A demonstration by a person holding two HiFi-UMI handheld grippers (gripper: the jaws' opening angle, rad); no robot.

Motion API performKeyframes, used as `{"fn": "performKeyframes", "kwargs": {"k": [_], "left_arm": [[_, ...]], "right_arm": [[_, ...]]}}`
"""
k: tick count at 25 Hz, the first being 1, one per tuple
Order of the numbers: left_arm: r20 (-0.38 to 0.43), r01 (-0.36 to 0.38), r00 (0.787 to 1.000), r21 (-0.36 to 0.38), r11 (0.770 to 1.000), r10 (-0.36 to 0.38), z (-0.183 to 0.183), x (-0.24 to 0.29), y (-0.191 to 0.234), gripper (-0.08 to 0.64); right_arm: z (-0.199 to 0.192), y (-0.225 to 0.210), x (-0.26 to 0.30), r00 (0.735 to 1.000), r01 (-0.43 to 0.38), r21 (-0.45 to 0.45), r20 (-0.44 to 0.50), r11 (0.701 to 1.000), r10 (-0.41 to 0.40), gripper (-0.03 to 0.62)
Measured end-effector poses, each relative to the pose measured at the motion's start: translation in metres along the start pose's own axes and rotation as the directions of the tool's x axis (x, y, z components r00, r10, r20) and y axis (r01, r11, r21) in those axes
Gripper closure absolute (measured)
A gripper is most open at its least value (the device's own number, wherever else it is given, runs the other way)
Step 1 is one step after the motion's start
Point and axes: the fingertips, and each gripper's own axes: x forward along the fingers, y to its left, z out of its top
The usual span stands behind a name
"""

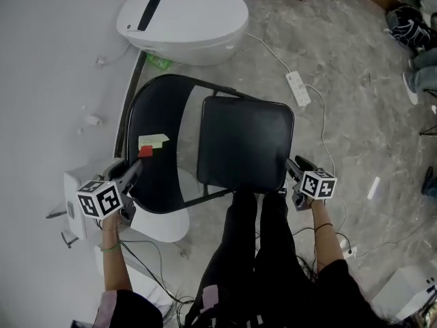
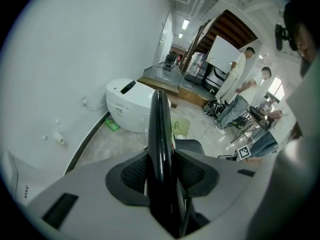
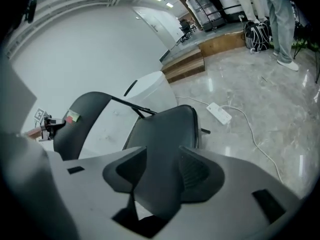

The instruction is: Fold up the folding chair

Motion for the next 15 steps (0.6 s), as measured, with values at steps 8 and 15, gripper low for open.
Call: {"fn": "performKeyframes", "kwargs": {"k": [8, 15], "left_arm": [[0.025, -0.056, 0.998, 0.023, 0.998, 0.055, -0.003, 0.012, -0.004, 0.408], [0.01, -0.073, 0.997, 0.061, 0.995, 0.072, -0.004, 0.018, -0.004, 0.407]], "right_arm": [[-0.023, -0.073, 0.061, 0.997, -0.021, 0.009, -0.071, 1.0, 0.021, 0.346], [-0.049, -0.098, 0.103, 0.979, -0.12, 0.092, -0.154, 0.988, 0.133, 0.308]]}}
